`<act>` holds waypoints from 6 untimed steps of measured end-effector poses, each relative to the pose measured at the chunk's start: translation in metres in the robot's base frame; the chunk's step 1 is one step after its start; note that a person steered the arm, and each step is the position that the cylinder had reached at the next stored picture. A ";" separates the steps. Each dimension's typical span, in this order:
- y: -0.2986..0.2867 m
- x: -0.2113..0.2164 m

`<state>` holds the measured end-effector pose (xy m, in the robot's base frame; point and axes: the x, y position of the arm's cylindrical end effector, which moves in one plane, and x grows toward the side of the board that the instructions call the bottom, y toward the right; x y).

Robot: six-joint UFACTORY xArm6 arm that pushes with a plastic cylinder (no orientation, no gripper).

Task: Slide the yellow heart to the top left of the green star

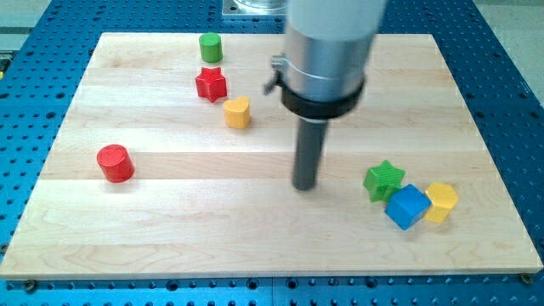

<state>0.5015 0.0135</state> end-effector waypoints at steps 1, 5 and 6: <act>-0.118 -0.009; 0.069 -0.061; 0.042 -0.092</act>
